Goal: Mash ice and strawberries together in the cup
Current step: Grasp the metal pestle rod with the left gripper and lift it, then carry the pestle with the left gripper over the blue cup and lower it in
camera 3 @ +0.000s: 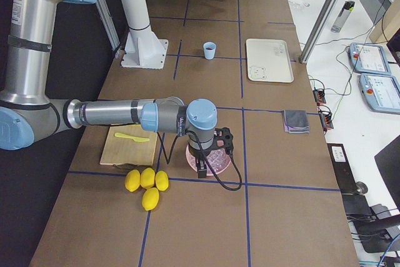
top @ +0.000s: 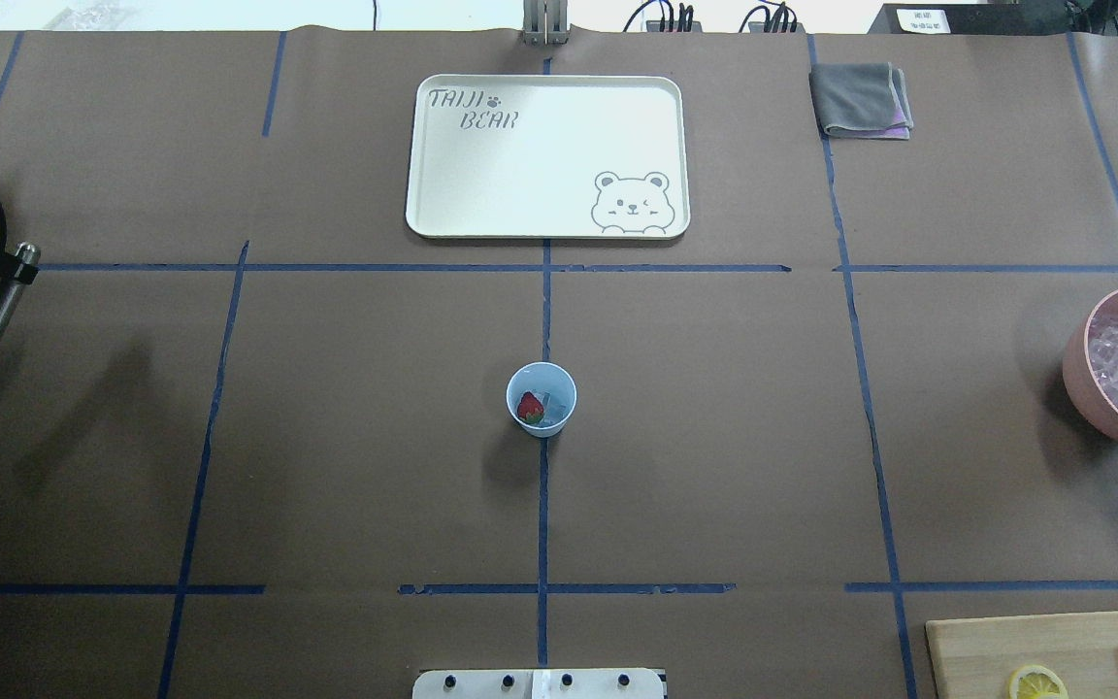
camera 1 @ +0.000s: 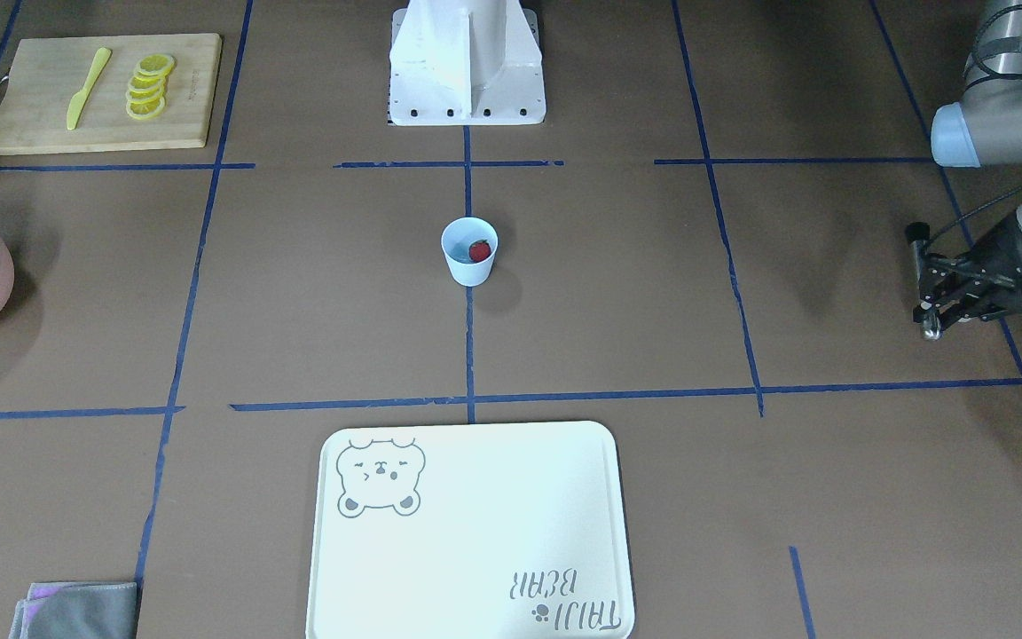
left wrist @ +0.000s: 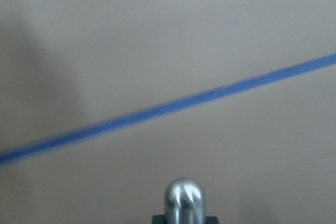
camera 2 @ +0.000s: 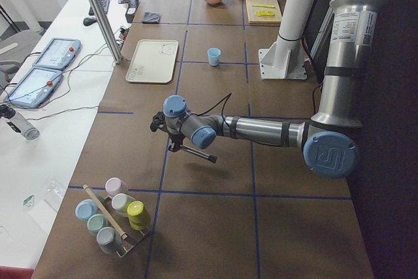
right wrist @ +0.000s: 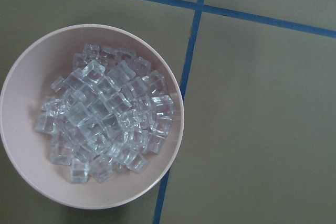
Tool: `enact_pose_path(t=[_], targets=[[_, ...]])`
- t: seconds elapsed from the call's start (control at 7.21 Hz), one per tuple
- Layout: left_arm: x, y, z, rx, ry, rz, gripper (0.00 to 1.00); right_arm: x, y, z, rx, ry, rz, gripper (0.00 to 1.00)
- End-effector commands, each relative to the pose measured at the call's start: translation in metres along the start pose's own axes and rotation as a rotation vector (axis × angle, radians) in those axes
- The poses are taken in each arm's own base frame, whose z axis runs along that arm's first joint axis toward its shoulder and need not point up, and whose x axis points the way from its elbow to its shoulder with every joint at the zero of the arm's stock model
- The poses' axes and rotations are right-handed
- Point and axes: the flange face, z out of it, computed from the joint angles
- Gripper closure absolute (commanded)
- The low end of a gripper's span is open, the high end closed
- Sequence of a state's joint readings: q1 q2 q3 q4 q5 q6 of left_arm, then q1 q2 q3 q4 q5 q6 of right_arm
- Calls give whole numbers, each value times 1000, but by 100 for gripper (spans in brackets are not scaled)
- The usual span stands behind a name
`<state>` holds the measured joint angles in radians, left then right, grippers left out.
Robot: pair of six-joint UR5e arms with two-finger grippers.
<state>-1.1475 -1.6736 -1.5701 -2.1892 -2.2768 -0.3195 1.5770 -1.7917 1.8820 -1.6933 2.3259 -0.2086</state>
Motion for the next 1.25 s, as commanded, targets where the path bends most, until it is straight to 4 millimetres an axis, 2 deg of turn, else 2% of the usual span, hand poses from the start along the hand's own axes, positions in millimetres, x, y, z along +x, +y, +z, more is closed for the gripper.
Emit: enact_pose_path(t=[0.0, 0.42, 0.55, 0.69, 0.83, 0.97, 1.11], targets=[[51, -63, -34, 148, 51, 166, 100, 0, 0, 1, -1, 0, 1, 1], [121, -115, -73, 371, 154, 301, 100, 2, 1, 2, -5, 1, 6, 1], [147, -139, -85, 438, 183, 371, 100, 2, 1, 2, -5, -1, 6, 1], [198, -146, -72, 486, 242, 458, 100, 2, 1, 2, -5, 1, 6, 1], [230, -156, -69, 541, 238, 479, 100, 2, 1, 2, -5, 1, 6, 1], [271, -164, -63, 580, 273, 525, 100, 2, 1, 2, -5, 1, 7, 1], [291, -173, -74, 649, 300, 573, 95, 2, 0, 2, -4, 1, 6, 1]])
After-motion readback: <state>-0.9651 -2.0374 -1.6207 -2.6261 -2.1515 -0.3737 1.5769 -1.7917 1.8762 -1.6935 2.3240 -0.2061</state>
